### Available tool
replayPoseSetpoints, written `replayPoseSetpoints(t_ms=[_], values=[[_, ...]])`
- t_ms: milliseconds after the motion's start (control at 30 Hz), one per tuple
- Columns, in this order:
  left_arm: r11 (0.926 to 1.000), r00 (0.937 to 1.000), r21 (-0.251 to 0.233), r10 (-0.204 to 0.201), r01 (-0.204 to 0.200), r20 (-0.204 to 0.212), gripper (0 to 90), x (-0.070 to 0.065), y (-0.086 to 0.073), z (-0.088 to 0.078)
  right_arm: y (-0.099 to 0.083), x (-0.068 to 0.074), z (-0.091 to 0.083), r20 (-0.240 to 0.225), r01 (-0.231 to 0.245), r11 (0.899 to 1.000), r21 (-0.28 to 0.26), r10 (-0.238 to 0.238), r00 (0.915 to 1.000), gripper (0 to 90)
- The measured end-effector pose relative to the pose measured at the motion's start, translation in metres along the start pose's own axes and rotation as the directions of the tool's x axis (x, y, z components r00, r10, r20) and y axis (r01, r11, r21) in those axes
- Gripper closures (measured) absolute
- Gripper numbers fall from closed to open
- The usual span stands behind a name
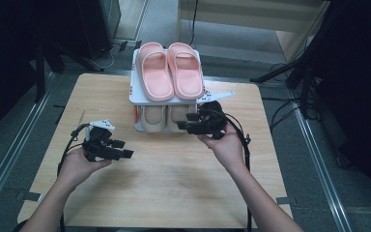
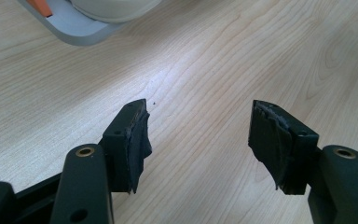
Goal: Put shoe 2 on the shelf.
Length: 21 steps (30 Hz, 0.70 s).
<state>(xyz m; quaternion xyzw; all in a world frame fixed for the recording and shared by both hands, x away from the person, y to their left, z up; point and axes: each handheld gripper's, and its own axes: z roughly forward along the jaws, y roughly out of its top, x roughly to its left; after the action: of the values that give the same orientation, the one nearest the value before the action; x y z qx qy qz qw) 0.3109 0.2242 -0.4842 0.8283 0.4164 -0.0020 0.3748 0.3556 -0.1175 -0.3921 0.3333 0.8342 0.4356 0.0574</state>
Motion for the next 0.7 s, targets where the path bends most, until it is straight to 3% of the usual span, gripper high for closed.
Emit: replayPoseSetpoints(t_ms=[300, 433, 700], values=[[1.0000, 1.0000, 0.003, 0.009, -0.009, 0.002, 38.2, -0.002, -0.002, 0.001, -0.034, -0.009, 0.000, -0.040, -0.015, 1.000, 0.001, 0.015, 0.9991, 50.0], [0.9999, 0.9999, 0.003, 0.011, -0.011, -0.001, 38.2, -0.003, -0.003, 0.001, -0.051, -0.012, -0.003, -0.021, 0.015, 1.000, 0.004, -0.015, 0.9997, 48.7], [0.9996, 0.9996, 0.003, 0.028, -0.027, -0.004, 38.0, -0.006, -0.004, 0.000, -0.076, -0.024, -0.015, -0.021, 0.023, 1.000, -0.003, -0.023, 0.9995, 48.8]])
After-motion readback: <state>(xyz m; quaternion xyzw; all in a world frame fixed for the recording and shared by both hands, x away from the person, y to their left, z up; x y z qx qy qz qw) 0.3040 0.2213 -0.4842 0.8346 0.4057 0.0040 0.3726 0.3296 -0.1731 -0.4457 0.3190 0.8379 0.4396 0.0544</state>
